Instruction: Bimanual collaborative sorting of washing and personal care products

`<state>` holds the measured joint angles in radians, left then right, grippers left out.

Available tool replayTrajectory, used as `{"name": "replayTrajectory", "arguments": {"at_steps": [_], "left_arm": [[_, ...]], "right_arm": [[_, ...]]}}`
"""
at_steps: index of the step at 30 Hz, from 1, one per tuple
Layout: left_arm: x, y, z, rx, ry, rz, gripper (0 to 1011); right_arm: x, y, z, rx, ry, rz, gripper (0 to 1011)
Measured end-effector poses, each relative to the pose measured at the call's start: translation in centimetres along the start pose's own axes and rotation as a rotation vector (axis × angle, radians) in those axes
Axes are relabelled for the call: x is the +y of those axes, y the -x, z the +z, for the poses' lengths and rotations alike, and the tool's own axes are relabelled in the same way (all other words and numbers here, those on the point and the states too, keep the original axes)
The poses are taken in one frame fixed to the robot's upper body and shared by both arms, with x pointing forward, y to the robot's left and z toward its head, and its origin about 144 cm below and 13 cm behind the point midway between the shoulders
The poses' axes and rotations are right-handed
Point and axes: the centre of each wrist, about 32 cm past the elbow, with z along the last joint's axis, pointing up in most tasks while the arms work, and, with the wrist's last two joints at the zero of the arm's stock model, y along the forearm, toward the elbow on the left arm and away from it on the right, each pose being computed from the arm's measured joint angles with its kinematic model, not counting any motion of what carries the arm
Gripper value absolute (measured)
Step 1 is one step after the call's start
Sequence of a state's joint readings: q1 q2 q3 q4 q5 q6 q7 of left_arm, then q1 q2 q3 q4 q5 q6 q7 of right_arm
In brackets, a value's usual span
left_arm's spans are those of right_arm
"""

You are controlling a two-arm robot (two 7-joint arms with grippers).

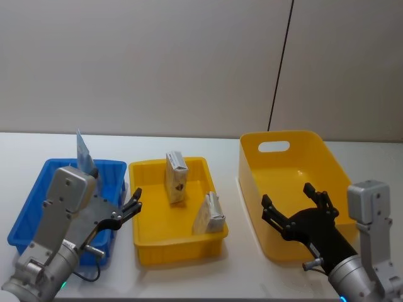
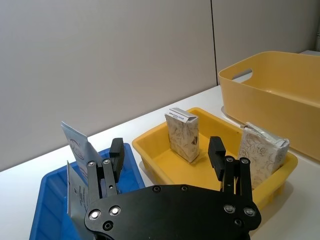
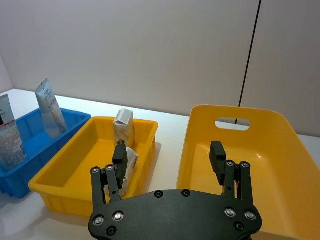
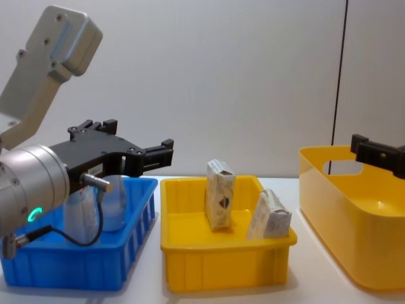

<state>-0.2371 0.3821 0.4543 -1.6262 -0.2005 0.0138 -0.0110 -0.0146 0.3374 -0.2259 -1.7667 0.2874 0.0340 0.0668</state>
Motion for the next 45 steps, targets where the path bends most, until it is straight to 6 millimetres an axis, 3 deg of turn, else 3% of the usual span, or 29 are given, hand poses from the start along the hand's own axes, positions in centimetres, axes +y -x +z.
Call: {"name": "replayTrajectory", "arguments": {"at_steps": [31,45], "left_arm": [[0.0,0.0,0.0,0.000,0.000,0.000,1001],[0.0,0.0,0.0,0.000,0.000,0.000,1001]], "right_arm": [[0.0,0.1,0.0,0.002,0.003,0.000,1004],[1.7,2.8,0.8,0.014,0.093,0.000,1004]]}}
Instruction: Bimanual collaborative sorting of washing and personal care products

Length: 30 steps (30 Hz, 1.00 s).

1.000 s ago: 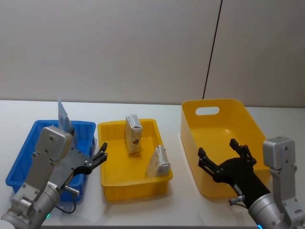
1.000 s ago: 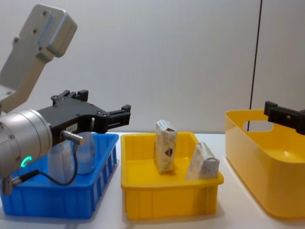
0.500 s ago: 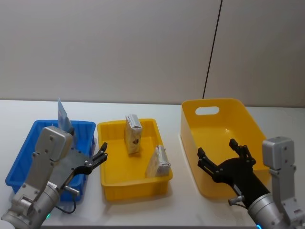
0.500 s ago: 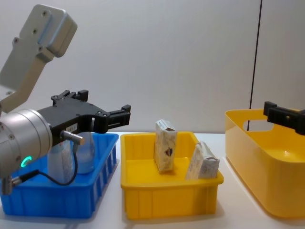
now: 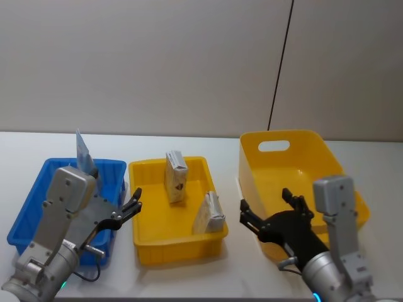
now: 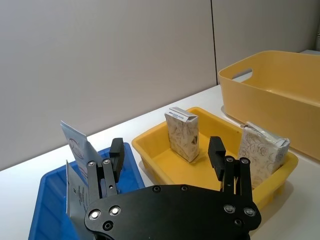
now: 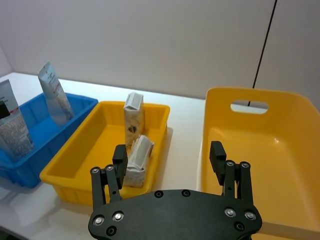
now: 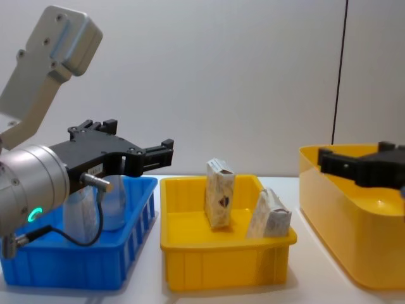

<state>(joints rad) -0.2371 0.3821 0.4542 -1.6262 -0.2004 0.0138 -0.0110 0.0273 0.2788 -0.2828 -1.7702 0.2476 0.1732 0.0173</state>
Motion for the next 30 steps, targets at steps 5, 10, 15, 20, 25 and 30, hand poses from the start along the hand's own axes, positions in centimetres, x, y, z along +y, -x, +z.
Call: {"name": "replayTrajectory", "arguments": {"at_steps": [5,10,15,20,25,30], "left_arm": [[0.0,0.0,0.0,0.000,0.000,0.000,1001],[0.0,0.0,0.0,0.000,0.000,0.000,1001],[0.0,0.0,0.0,0.000,0.000,0.000,1001],[0.0,0.0,0.0,0.000,0.000,0.000,1001],[0.0,0.0,0.0,0.000,0.000,0.000,1001],[0.0,0.0,0.0,0.000,0.000,0.000,1001]], "right_arm": [[0.8,1.0,0.3,0.009,0.050,0.001,1004],[1.7,1.8,0.5,0.019,0.103,-0.004,1004],[2.9,2.5,0.7,0.029,0.163,-0.012,1004],[4.0,3.2,0.8,0.032,0.209,-0.017,1004],[5.4,3.8,0.9,0.033,0.250,-0.014,1004],[6.5,4.2,1.1,0.034,0.283,-0.012,1003]]}}
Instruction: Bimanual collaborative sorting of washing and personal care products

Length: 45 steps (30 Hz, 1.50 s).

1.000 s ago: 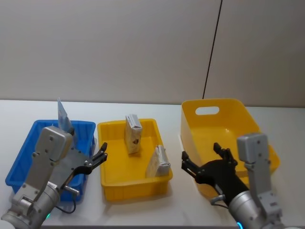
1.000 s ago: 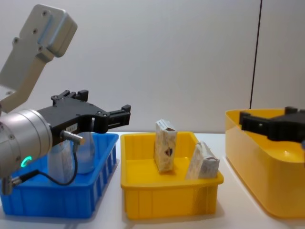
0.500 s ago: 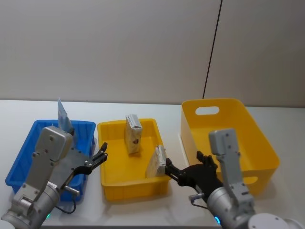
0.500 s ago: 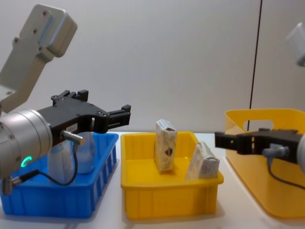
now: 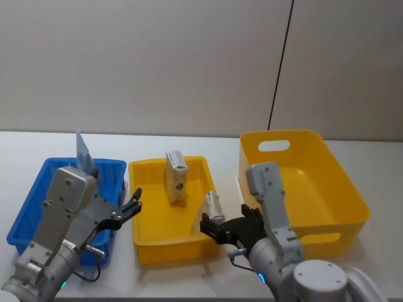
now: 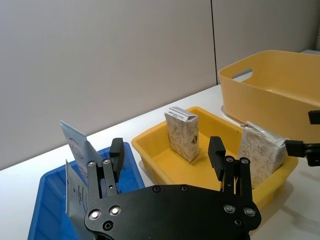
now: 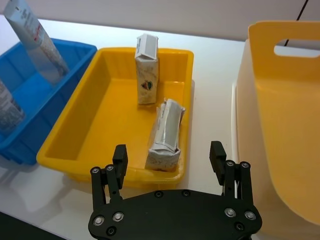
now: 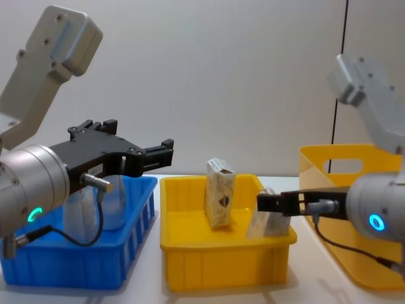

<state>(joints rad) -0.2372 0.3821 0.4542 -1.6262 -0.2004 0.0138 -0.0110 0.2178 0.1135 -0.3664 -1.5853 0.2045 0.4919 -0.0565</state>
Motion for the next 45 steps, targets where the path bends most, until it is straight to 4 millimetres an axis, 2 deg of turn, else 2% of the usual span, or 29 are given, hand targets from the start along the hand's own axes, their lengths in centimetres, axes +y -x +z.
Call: {"name": "replayTrajectory", "arguments": {"at_steps": [13,32,33,36,41,42,45], "left_arm": [[0.0,0.0,0.0,0.000,0.000,0.000,1001],[0.0,0.0,0.0,0.000,0.000,0.000,1001],[0.0,0.0,0.0,0.000,0.000,0.000,1001],[0.0,0.0,0.0,0.000,0.000,0.000,1001],[0.0,0.0,0.0,0.000,0.000,0.000,1001],[0.0,0.0,0.0,0.000,0.000,0.000,1002],[0.0,0.0,0.0,0.000,0.000,0.000,1001]], "right_arm": [[3.0,0.6,0.8,0.016,0.076,-0.020,1004],[5.2,1.1,1.4,-0.007,0.106,0.012,1004],[5.4,1.1,1.4,-0.009,0.107,0.016,962],[5.7,1.2,1.5,-0.013,0.111,0.022,927],[6.1,1.2,1.6,-0.017,0.124,0.023,783],[6.2,1.2,1.6,-0.018,0.127,0.023,722],[6.4,1.2,1.7,-0.022,0.138,0.020,664]]}}
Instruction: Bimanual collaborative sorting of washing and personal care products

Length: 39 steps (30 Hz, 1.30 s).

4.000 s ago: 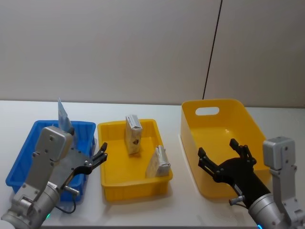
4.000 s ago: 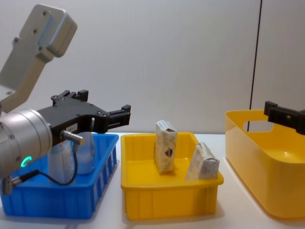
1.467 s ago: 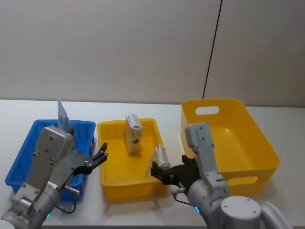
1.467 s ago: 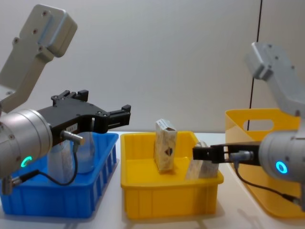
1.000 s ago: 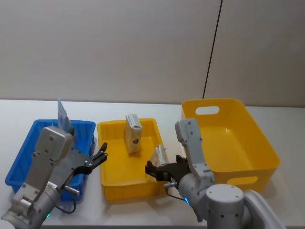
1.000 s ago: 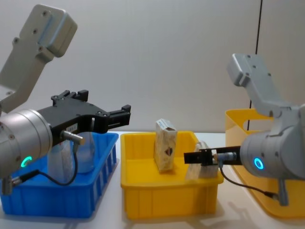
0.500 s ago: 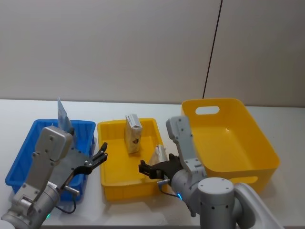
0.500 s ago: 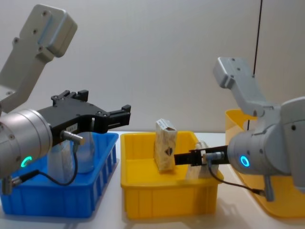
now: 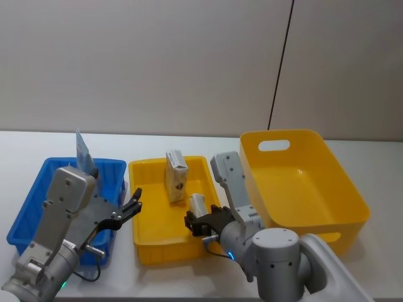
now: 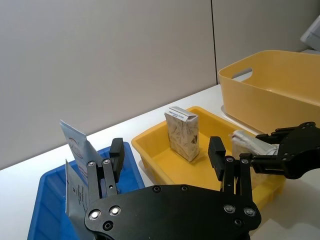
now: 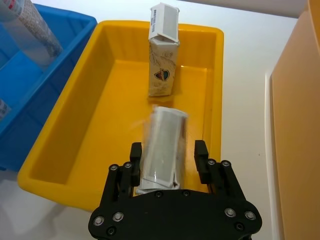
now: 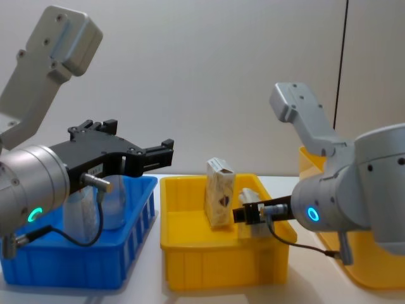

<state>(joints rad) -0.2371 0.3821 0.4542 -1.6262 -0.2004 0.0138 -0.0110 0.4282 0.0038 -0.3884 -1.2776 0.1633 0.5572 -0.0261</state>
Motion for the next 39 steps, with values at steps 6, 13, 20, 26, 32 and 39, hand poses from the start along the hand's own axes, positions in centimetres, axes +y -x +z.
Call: {"name": "replayTrajectory", "arguments": {"at_steps": [6,13,20,26,32,39], "left_arm": [[0.0,0.0,0.0,0.000,0.000,0.000,1002],[0.0,0.0,0.0,0.000,0.000,0.000,1001],[0.0,0.0,0.0,0.000,0.000,0.000,1001],[0.0,0.0,0.0,0.000,0.000,0.000,1002],[0.0,0.0,0.0,0.000,0.000,0.000,1001],[0.0,0.0,0.0,0.000,0.000,0.000,1001]], "right_arm": [[0.5,0.0,0.2,-0.009,0.024,-0.008,466],[0.9,0.0,0.4,-0.019,0.041,-0.014,366],[1.0,0.2,0.4,-0.033,0.032,-0.019,366],[0.8,0.2,0.4,-0.043,-0.018,-0.015,366],[0.5,0.2,0.4,-0.048,-0.085,-0.002,366],[-0.3,-0.1,0.5,-0.048,-0.196,0.017,366]]}}
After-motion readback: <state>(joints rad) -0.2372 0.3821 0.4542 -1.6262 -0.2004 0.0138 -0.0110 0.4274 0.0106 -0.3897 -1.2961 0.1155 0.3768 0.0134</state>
